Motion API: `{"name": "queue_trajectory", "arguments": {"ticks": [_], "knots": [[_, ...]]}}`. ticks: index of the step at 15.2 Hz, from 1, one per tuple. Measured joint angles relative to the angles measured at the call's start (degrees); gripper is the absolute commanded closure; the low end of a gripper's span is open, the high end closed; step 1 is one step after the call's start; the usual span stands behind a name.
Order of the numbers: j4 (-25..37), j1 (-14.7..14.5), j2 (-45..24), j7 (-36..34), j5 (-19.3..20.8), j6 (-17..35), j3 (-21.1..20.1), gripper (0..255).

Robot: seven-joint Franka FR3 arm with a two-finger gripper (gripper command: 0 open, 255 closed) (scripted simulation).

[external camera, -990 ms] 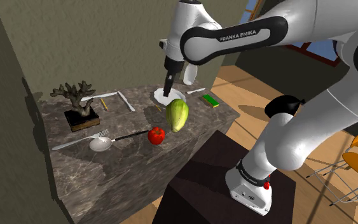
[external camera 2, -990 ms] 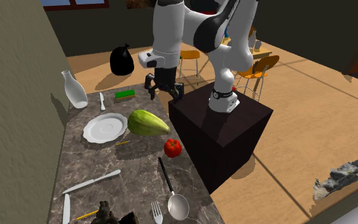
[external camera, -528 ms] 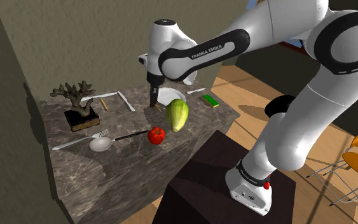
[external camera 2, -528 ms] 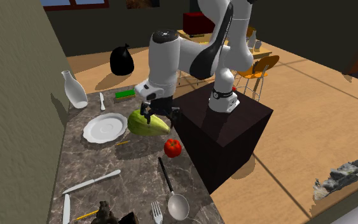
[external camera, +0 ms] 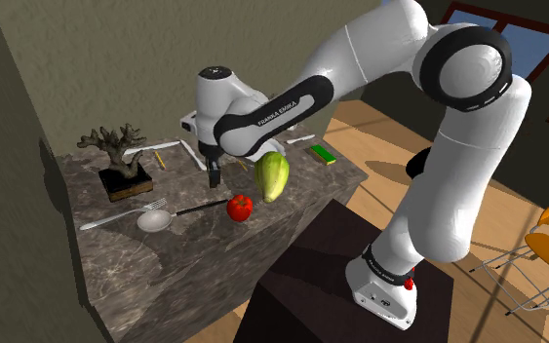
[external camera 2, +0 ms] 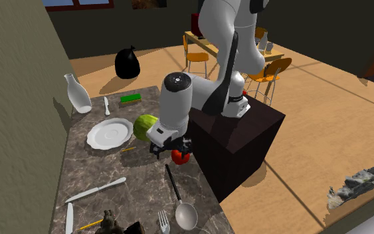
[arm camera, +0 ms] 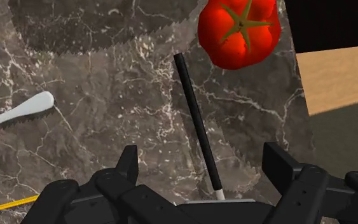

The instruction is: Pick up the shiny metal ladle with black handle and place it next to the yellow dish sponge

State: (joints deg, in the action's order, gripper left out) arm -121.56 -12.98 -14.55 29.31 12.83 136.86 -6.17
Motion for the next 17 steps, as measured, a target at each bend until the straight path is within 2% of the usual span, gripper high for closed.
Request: {"name": "queue_trajectory", "arguments": {"ticks": [9, 17], "knots": [[9.42, -3.66, -16.46, 4.99, 6.69, 4.8, -0.94, 0], [11.23, -4.54, -22.31, 4.34, 8.7, 8.66, 0.21, 0]]}}
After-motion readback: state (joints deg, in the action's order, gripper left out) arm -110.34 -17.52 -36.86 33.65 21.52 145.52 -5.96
